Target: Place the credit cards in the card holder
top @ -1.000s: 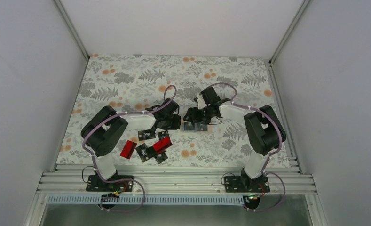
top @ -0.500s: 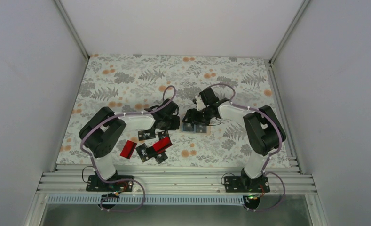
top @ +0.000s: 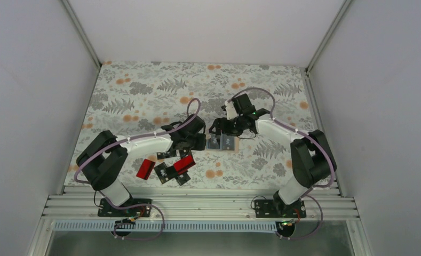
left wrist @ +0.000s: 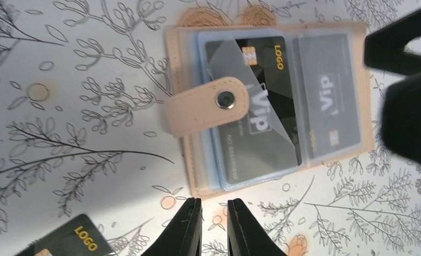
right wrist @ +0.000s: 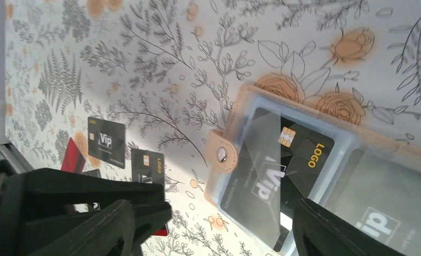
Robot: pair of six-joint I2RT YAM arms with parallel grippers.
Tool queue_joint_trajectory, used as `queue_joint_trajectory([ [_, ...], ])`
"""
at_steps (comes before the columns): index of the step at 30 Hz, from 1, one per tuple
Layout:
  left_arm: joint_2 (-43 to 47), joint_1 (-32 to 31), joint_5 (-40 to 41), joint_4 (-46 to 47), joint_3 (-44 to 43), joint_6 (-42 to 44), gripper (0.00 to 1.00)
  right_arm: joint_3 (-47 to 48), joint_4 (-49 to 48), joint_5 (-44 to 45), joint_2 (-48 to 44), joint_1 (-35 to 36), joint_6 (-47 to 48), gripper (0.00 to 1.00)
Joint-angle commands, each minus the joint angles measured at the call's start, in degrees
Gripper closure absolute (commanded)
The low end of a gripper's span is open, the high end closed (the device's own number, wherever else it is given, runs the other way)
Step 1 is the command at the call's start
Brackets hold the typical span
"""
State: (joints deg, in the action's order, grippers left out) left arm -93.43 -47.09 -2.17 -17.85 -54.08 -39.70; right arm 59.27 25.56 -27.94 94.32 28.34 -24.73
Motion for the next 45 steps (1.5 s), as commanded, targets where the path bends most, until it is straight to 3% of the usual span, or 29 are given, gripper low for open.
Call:
queue_joint_trajectory([
  [1, -0.39, -1.21, -0.28, 0.40, -1.13, -2.23, 0.86, -1.70, -1.14, -1.10, -3.69, -1.04, 2.02, 0.28],
  [4, -1.19, -1.38, -0.96, 1.92, -0.96, -3.73, 0.85, -3.18, -2.50, -2.27, -3.96, -1.59, 2.52, 0.40],
  [14, -3.05, -1.34, -0.35, 1.49, -1.90, -5.29, 0.86, -3.11, -4.17, 2.10, 0.17, -2.15, 3.73, 0.95],
  [45, -3.99, -1.61, 0.03, -0.01, -3.68, -4.40, 0.86, -7.83, -7.40, 6.16, 7.65, -1.63, 2.80, 0.96],
])
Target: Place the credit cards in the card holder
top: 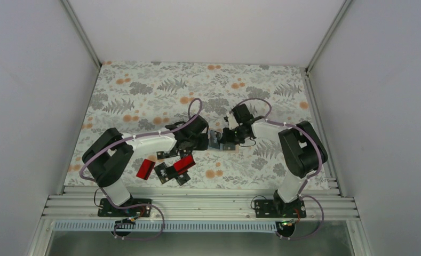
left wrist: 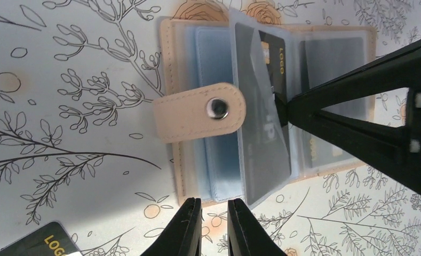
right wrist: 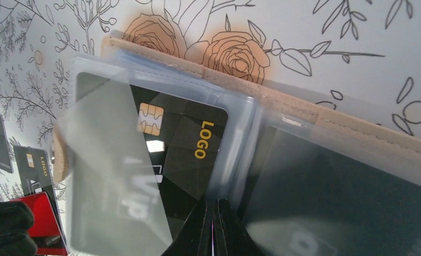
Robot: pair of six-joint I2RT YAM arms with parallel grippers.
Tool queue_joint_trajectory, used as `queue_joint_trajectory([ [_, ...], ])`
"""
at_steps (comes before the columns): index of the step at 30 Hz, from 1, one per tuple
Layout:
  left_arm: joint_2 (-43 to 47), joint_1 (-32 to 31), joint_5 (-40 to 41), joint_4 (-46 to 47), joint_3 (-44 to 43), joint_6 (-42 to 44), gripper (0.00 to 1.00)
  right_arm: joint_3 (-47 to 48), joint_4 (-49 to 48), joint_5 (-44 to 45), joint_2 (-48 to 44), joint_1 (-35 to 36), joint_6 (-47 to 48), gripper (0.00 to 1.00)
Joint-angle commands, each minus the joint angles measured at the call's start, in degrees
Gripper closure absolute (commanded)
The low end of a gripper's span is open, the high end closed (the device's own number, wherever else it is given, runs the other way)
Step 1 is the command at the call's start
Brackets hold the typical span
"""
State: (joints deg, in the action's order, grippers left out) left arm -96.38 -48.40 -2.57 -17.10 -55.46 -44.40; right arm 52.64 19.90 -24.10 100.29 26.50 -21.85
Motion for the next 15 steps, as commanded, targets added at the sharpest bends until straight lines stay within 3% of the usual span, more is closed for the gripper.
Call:
queue_joint_trajectory([
  [1, -1.23, -0.37, 0.56, -1.00, -2.57, 0.39, 0.86, -1.43, -1.98, 2.39, 1.79, 0.22, -0.12, 0.96],
  [9, -2.37, -0.80, 0.79, -1.26, -4.12, 0.68, 0.85, -2.43, -2.88, 2.14, 2.68, 0.21, -0.04, 0.96],
  [15, -2.86, -0.78, 0.53, -0.29, -4.05, -0.25, 0.69, -2.54, -3.12, 1.94, 3.04, 0.21, 0.10, 0.96],
])
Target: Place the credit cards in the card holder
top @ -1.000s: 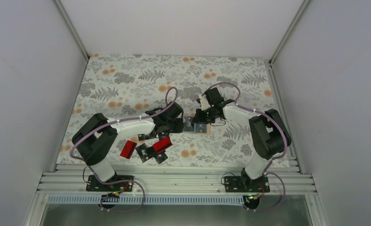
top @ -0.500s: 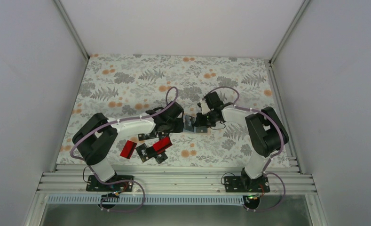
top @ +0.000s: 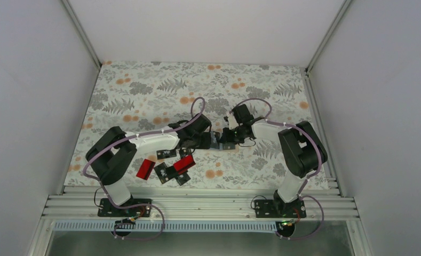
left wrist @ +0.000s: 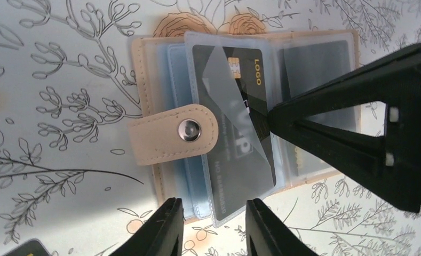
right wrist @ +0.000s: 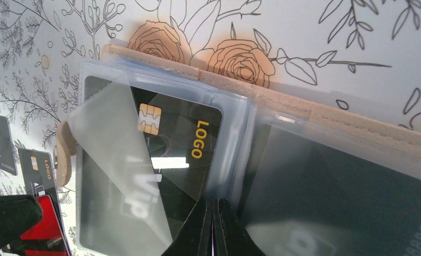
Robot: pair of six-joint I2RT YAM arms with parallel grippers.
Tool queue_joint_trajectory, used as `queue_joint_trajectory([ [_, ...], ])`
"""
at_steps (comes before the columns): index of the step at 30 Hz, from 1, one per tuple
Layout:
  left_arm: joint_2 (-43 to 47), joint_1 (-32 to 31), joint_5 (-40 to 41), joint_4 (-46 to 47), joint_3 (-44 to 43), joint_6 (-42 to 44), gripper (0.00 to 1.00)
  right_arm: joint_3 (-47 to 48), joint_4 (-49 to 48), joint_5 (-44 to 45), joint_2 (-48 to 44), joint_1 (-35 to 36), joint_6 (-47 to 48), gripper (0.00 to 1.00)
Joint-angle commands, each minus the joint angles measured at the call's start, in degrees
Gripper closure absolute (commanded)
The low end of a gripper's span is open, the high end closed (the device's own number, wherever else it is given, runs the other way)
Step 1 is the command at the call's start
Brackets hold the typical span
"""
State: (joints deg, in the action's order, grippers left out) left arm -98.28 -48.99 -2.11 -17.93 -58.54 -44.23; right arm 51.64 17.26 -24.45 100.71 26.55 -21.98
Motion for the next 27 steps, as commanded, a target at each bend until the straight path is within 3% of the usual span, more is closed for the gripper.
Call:
queue_joint_trajectory([
  [1, -1.09, -0.15, -0.11, 0.77, -0.83, -0.73, 0.67, -1.58, -0.47, 2.32, 2.58, 0.17, 0.26, 0.96],
  [10, -2.17, -0.27, -1.75, 4.83, 1.32, -2.08, 0.56, -1.85, -0.47, 2.28, 2.63, 0.11, 0.35, 0.96],
  [27, -5.42, -0.22, -4.17, 9.06, 1.06, -2.62, 0.55, -2.15, -0.71, 1.98, 2.47, 0.17, 0.37, 0.96],
])
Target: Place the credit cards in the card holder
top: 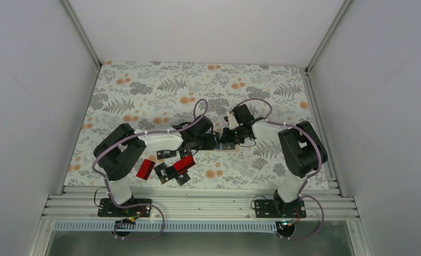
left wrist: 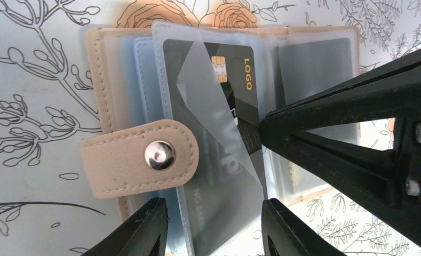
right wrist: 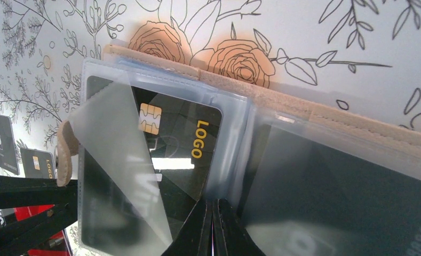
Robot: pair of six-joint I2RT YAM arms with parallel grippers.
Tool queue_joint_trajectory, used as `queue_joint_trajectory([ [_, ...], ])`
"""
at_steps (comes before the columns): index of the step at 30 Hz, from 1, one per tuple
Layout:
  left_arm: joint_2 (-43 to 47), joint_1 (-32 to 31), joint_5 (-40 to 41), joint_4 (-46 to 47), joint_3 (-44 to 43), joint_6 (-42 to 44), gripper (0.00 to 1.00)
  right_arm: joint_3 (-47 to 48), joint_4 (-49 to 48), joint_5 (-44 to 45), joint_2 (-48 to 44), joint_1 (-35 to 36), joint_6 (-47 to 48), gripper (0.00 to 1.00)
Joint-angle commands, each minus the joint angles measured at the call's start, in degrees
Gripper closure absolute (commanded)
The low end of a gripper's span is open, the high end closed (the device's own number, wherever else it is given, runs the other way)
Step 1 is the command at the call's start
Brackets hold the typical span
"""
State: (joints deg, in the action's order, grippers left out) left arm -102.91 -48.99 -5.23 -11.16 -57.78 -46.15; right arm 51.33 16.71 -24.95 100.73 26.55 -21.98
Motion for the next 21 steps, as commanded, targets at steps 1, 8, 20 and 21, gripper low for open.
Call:
queue_joint_trajectory([
  [1, -0.94, -0.23, -1.10, 2.42, 0.22, -0.69, 0.55, -1.85, -0.11, 2.48, 2.42, 0.15, 0.38, 0.96],
  [8, -1.45, -0.33, -1.28, 2.16, -1.96, -0.03, 0.57, -1.76, 0.23, 2.10, 1.78, 0.13, 0.34, 0.96],
  [20, -2.74, -1.09, 0.09, -0.67, -5.58, 1.13, 0.59, -0.82, 1.37, 1.11, -0.58, 0.11, -0.73, 0.95],
  [21, -2.91, -1.10, 0.24, -0.92, -5.97, 1.19, 0.59, -0.72, 1.51, 1.13, -0.76, 0.12, -0.80, 0.94],
])
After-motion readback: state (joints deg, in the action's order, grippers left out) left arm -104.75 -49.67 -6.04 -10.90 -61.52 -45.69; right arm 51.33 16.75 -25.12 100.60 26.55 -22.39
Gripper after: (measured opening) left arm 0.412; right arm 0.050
